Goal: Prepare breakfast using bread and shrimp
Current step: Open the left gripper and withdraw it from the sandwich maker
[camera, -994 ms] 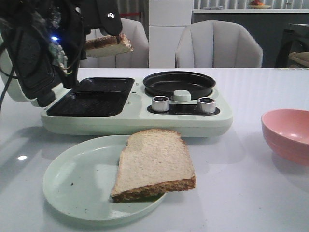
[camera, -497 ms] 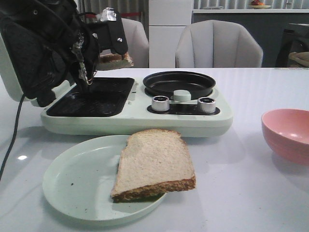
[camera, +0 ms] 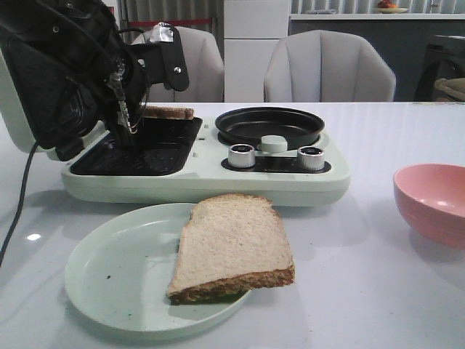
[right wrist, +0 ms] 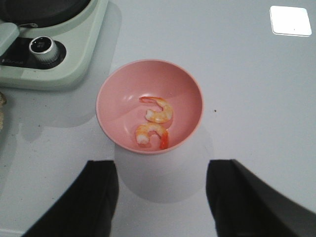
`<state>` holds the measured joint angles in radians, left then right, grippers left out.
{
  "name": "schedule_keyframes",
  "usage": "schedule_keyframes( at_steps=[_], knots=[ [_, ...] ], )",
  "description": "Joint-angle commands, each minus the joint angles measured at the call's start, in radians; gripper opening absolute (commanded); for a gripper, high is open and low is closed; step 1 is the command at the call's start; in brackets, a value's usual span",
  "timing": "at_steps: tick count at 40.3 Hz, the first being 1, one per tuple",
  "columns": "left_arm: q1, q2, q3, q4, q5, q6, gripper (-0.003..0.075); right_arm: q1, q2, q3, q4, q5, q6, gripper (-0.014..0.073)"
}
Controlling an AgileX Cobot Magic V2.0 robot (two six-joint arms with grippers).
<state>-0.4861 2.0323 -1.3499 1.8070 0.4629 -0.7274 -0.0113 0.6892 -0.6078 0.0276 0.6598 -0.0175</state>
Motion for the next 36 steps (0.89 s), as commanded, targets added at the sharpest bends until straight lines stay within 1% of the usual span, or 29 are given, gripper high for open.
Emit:
schedule_keyframes(
  at_steps=[1, 5, 8, 15, 18, 23, 27, 28, 31, 32, 35, 36],
  knots=[
    [0.003, -0.059, -0.035, 0.052, 0.080, -0.006, 0.0499, 0.001, 0.005, -0.036, 0.005, -0.068, -0.002, 0.0507],
    [0.003, -0.072, -0.025, 0.052, 0.098, -0.012, 0.0499, 0.001, 0.005, -0.036, 0.005, -0.068, -0.002, 0.0507],
    [0.000, -0.104, 0.005, 0.052, 0.077, -0.013, 0.0499, 0.001, 0.005, -0.036, 0.005, -0.068, -0.002, 0.0507],
    [-0.015, -0.195, 0.112, 0.052, 0.045, -0.013, 0.0499, 0.001, 0.005, -0.036, 0.005, -0.068, -0.002, 0.0507],
    [-0.032, -0.239, 0.157, 0.049, 0.059, -0.020, 0.0499, 0.001, 0.005, -0.036, 0.005, -0.068, -0.002, 0.0507],
    [-0.107, -0.317, 0.239, -0.042, 0.142, -0.018, 0.0499, 0.001, 0.005, -0.036, 0.005, -0.068, -0.002, 0.0507],
    [-0.185, -0.383, 0.277, -0.185, 0.254, -0.018, 0.0499, 0.001, 0.005, -0.036, 0.005, -0.068, -0.002, 0.0507],
    [-0.210, -0.402, 0.284, -0.246, 0.272, -0.009, 0.0499, 0.001, 0.005, -0.036, 0.005, -0.068, -0.002, 0.0507],
    [-0.262, -0.447, 0.294, -0.446, 0.318, 0.086, 0.0499, 0.001, 0.005, -0.036, 0.005, -0.068, -0.002, 0.0507],
    [-0.275, -0.460, 0.294, -0.539, 0.327, 0.112, 0.0499, 0.001, 0.005, -0.036, 0.005, -0.068, -0.002, 0.0507],
    [-0.314, -0.509, 0.294, -0.774, 0.353, 0.239, 0.0499, 0.001, 0.005, -0.036, 0.005, -0.068, -0.002, 0.0507],
    [-0.325, -0.523, 0.294, -0.829, 0.363, 0.281, 0.0499, 0.001, 0.005, -0.036, 0.005, -0.068, -0.002, 0.0507]
  ],
)
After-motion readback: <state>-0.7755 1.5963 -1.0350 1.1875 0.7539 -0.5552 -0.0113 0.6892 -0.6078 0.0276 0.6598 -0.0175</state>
